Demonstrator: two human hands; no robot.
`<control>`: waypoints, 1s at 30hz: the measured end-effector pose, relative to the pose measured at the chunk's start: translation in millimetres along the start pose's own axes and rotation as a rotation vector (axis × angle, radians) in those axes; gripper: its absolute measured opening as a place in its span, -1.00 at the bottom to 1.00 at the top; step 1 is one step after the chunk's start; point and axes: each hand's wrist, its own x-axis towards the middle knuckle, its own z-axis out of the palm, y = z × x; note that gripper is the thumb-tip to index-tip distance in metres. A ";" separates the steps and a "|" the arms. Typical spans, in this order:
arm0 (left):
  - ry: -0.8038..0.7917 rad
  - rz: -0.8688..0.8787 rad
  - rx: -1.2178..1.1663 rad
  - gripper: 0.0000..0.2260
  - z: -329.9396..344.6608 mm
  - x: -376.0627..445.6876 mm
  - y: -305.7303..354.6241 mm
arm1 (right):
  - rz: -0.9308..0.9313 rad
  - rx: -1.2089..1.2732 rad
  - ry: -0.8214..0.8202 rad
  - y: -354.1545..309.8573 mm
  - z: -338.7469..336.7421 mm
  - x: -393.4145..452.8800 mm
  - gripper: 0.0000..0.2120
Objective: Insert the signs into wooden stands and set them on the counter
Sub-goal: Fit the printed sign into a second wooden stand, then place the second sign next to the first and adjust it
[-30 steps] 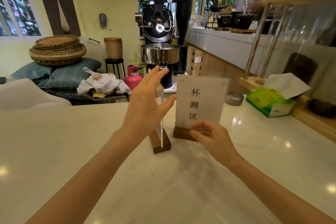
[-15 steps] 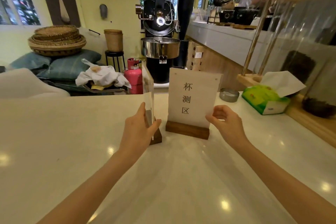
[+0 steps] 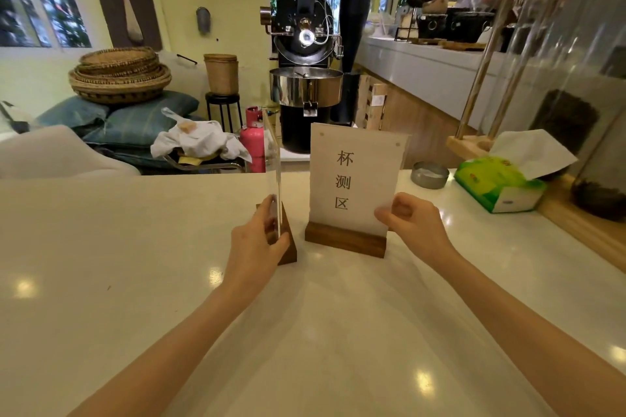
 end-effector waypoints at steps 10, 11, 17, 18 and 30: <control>-0.019 0.021 -0.046 -0.45 9.9 -3.1 8.8 | 0.015 -0.044 0.012 -2.9 -10.0 -6.3 -0.91; -0.029 0.032 -0.043 -0.44 12.0 -4.3 11.3 | 0.020 -0.053 0.016 -2.6 -11.9 -8.2 -0.89; -0.101 0.095 -0.075 -0.44 37.9 -5.6 27.3 | 0.059 -0.111 0.101 8.2 -40.4 -22.0 -0.93; -0.116 0.102 -0.091 -0.44 43.5 -6.2 29.7 | 0.059 -0.119 0.122 10.5 -46.4 -25.4 -0.93; -0.300 0.200 -0.227 -0.50 139.6 -9.2 80.1 | 0.187 -0.252 0.386 49.5 -130.9 -61.8 -0.84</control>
